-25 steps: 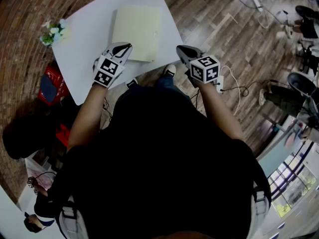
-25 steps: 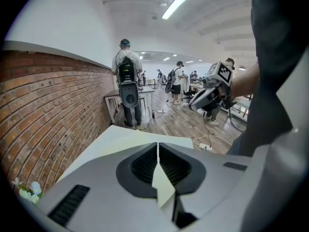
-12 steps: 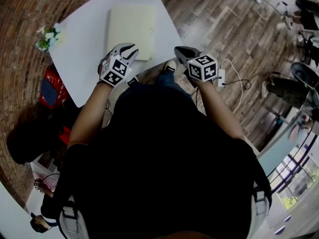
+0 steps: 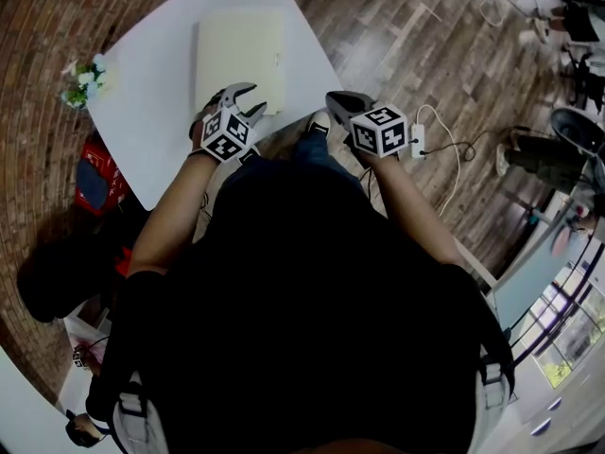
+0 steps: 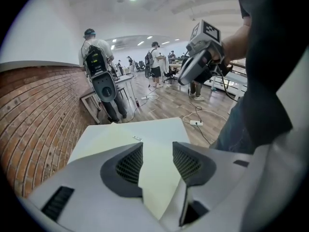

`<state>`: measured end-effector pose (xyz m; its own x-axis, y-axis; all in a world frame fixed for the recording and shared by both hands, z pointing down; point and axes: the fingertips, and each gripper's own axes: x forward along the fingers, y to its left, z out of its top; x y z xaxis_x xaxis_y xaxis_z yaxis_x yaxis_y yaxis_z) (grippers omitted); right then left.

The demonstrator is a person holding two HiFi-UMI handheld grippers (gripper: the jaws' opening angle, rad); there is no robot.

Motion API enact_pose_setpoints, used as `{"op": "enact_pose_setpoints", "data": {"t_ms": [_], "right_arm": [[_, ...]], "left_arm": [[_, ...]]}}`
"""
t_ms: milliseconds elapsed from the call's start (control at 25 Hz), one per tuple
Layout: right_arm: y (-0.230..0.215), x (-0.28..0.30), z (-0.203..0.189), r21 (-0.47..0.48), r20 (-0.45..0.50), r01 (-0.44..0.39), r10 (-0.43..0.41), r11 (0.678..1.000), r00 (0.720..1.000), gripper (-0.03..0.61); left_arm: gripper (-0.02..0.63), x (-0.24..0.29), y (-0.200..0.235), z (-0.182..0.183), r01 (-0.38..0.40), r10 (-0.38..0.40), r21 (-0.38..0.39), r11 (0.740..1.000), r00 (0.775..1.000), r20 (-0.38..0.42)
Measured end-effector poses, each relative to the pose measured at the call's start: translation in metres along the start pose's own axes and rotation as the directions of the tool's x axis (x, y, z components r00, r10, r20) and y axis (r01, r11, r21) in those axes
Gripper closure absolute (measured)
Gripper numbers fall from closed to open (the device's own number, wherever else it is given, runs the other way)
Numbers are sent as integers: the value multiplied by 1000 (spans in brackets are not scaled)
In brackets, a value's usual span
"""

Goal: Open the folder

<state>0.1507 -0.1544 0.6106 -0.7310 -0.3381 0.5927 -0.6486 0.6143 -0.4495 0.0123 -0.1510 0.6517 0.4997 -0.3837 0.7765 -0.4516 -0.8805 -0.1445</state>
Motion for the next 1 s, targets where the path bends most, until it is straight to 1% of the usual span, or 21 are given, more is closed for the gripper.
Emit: {"op": "enact_pose_setpoints", "data": {"t_ms": [120,240,360,440,560,760,1000], "right_arm": [[-1,-2,-4,3,-6,0,0,1000,1000,555],[1,-2,-6,6,-9,-1,1,1000,1000,555],[1,-3,-9,9,-11,2,-2,1000,1000,555],[1,-4,-12,10,-13,4,-4,1000,1000,555],[1,-5,-14,9,-17,2,-2,1000,1000,555],[0,-8,-18,14,-15,7,-7,1000,1000,555],[-4,-10,-24,22,-27,14,-13,1000,1000,555]], "left_arm": [[382,8,-7,-3,9,-9,24,1000,1000,-17],[363,15,-13,-12,20,-18,50,999,999,-43],[348,25,-22,-18,38,-31,93,995,997,-70],[335,31,-28,-19,49,-40,115,992,996,-76],[319,37,-33,-21,54,-45,122,991,996,-75],[296,46,-38,-29,42,-25,169,985,995,-99],[279,61,-45,-36,31,9,280,960,990,-139]]}}
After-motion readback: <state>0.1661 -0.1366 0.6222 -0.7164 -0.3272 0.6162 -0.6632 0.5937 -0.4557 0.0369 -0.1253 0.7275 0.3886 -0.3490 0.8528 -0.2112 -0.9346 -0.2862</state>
